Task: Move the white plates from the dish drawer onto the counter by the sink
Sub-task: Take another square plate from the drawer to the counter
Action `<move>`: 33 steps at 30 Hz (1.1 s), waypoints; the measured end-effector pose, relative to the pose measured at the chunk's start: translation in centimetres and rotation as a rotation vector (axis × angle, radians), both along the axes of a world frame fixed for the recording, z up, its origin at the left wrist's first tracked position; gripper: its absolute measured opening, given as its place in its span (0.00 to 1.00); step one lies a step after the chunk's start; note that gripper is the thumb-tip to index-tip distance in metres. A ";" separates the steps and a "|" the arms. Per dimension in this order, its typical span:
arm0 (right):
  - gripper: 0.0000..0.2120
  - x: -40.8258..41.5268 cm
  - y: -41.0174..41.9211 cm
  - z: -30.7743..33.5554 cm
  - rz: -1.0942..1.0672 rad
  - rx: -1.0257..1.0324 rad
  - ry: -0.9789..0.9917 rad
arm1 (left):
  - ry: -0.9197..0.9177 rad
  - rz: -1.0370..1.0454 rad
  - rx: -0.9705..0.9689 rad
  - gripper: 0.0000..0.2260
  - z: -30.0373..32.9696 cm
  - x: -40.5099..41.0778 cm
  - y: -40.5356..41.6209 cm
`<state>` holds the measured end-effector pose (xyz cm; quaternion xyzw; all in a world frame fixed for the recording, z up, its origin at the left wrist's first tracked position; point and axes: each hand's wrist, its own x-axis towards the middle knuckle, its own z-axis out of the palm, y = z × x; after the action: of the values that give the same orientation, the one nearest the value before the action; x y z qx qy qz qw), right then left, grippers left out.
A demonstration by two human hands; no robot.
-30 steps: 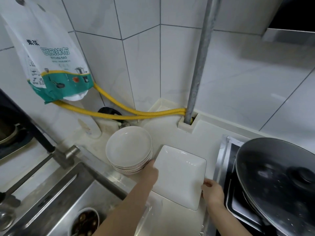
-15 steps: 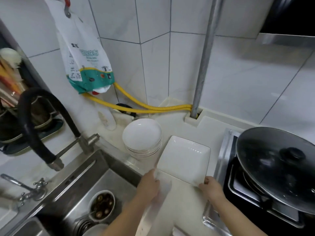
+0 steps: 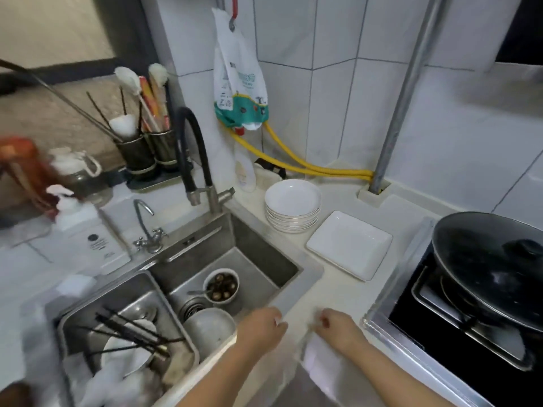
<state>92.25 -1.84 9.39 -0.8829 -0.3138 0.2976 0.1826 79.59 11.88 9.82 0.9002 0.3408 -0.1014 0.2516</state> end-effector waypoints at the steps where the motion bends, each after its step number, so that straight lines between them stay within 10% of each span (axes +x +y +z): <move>1: 0.09 -0.7 -0.2 0.3 0.043 -0.008 0.000 | 0.007 0.034 0.019 0.16 0.1 -1.1 -0.6; 33: 0.13 -39.3 -9.1 -3.9 1.104 -0.188 0.078 | 0.185 1.133 -0.188 0.15 -3.2 -46.3 -28.3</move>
<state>52.92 -10.91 5.48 -0.5884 -0.6947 0.4080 -0.0684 33.31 -16.46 6.62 0.5387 0.7793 -0.0590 0.3147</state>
